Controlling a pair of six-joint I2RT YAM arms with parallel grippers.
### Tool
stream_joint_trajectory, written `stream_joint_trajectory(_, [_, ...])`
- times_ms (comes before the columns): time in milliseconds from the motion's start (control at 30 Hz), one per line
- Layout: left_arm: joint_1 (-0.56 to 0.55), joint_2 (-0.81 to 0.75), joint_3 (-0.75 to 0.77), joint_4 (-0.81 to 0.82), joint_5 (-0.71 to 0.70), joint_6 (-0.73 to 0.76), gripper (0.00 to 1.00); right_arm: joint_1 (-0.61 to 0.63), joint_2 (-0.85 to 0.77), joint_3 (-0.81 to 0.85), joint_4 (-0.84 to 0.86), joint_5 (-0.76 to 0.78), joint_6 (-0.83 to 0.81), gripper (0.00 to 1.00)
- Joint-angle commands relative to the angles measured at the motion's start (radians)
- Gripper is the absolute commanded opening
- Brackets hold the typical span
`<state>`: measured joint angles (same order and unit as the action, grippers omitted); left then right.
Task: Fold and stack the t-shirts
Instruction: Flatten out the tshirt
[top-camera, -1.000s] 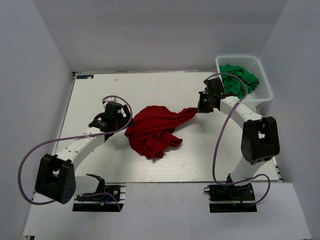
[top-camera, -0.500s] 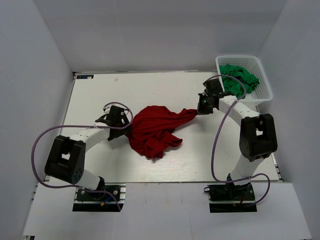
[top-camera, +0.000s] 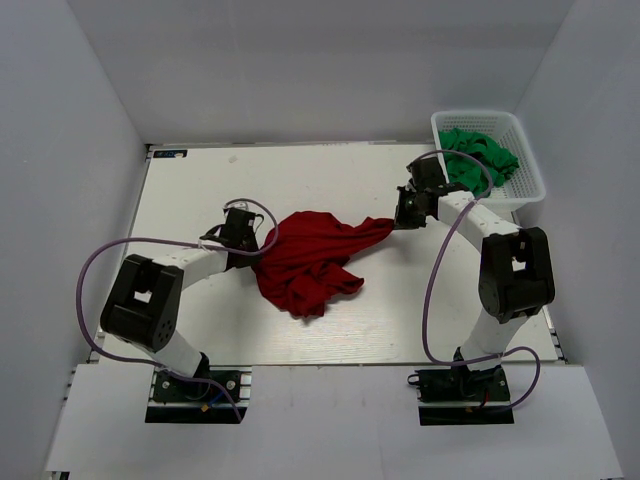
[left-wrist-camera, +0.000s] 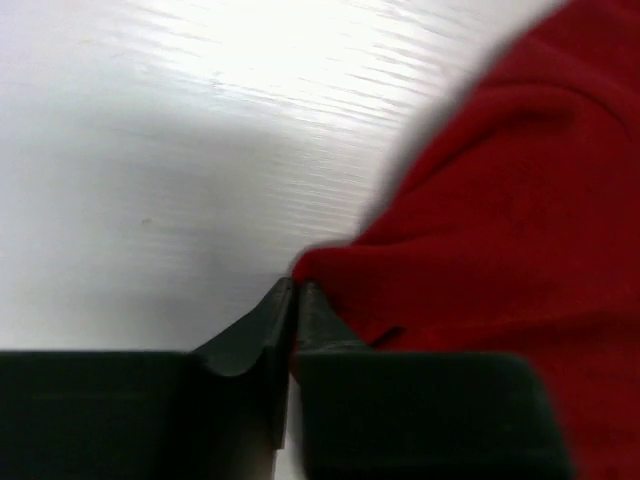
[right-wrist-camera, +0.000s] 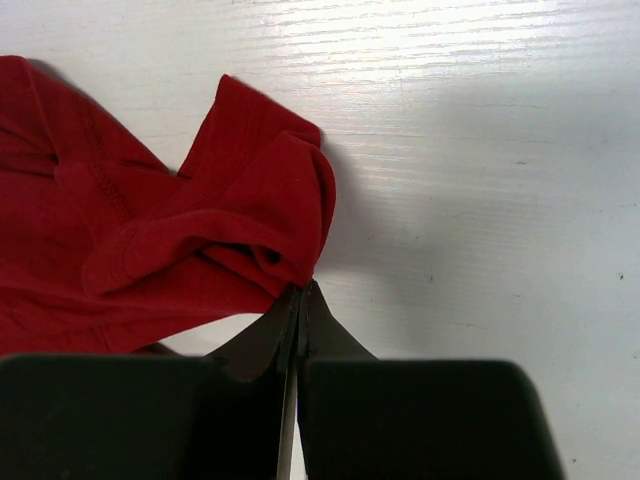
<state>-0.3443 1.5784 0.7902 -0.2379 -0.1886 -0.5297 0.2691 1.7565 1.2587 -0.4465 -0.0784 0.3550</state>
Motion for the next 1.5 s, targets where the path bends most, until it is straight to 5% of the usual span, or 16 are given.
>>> stream_joint_trajectory(0, [-0.004,0.013,-0.051,0.067,0.168,0.043,0.12,-0.004,-0.025,0.030,0.008,0.000,-0.004,0.00])
stream_joint_trajectory(33, [-0.004,0.000,-0.051,0.068,0.181,0.043,0.00,-0.004,-0.025,0.033,0.006,0.002,-0.008,0.00])
stream_joint_trajectory(367, [-0.004,-0.242,0.021,0.014,-0.053,-0.022,0.00,-0.005,-0.089,0.041,0.037,0.012,-0.025,0.00])
stream_joint_trajectory(467, [-0.004,-0.308,0.127,-0.072,-0.223,-0.035,0.00,-0.004,-0.140,0.064,0.058,0.017,-0.044,0.00])
stream_joint_trajectory(767, [-0.004,-0.517,0.372,-0.006,-0.319,0.098,0.00,-0.004,-0.414,0.208,0.072,0.140,-0.114,0.00])
stream_joint_trajectory(1033, [-0.004,-0.673,0.512,0.167,-0.318,0.276,0.00,-0.001,-0.571,0.384,0.089,0.121,-0.159,0.00])
stream_joint_trajectory(1467, [0.014,-0.784,0.882,0.158,-0.104,0.415,0.00,-0.004,-0.773,0.666,-0.024,-0.115,-0.203,0.00])
